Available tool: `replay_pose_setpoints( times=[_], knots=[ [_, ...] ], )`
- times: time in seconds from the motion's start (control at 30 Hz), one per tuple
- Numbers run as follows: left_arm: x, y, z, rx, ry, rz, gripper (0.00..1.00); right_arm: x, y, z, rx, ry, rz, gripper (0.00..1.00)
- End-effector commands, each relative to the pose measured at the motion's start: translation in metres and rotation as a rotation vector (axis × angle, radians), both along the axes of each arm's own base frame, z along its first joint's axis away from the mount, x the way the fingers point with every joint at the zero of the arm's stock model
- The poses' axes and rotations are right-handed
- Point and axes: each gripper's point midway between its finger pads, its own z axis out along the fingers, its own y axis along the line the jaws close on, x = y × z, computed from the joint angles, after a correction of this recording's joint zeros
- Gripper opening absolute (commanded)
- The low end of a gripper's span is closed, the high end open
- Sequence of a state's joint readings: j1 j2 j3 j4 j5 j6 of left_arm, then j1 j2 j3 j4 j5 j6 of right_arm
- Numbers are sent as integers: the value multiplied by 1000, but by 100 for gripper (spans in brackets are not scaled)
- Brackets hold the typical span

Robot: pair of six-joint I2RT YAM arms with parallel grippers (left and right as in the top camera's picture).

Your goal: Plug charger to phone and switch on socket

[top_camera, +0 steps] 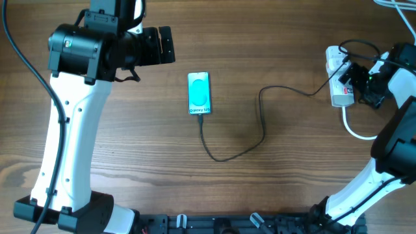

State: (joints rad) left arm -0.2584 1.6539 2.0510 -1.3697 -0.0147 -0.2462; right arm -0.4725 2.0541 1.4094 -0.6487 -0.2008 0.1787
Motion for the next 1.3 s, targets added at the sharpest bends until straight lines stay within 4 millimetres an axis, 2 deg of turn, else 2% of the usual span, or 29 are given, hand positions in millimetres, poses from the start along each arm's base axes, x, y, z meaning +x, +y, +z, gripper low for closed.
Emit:
replay_pose_setpoints(
  times=[0.0,0.23,0.4,0.5,0.73,0.87,0.97,1.13,1.27],
  knots=[
    [2,5,1,4,-6,23,100,-4,2,41,-28,-48,-15,100],
    [2,5,1,4,-6,23,100,-22,11,92,-29,-82,-55,100],
    [2,5,1,4,-6,23,100,-38,27,136,-36,-130,-43,100],
    [2,5,1,5,-6,23,100,-46,46,160,-59,-163,15,100],
    [2,5,1,5,-6,23,100,-57,105,220,-127,-298,186,100],
    [2,5,1,4,-6,23,100,-72,133,250,-178,-371,254,100],
    [2,5,1,5,-6,23,100,-91,155,277,-222,-446,310,100],
    [2,5,1,4,-6,23,100,-121,171,312,-306,-551,346,100],
    [2,5,1,4,-6,23,100,-142,178,326,-316,-604,372,99]
  ],
)
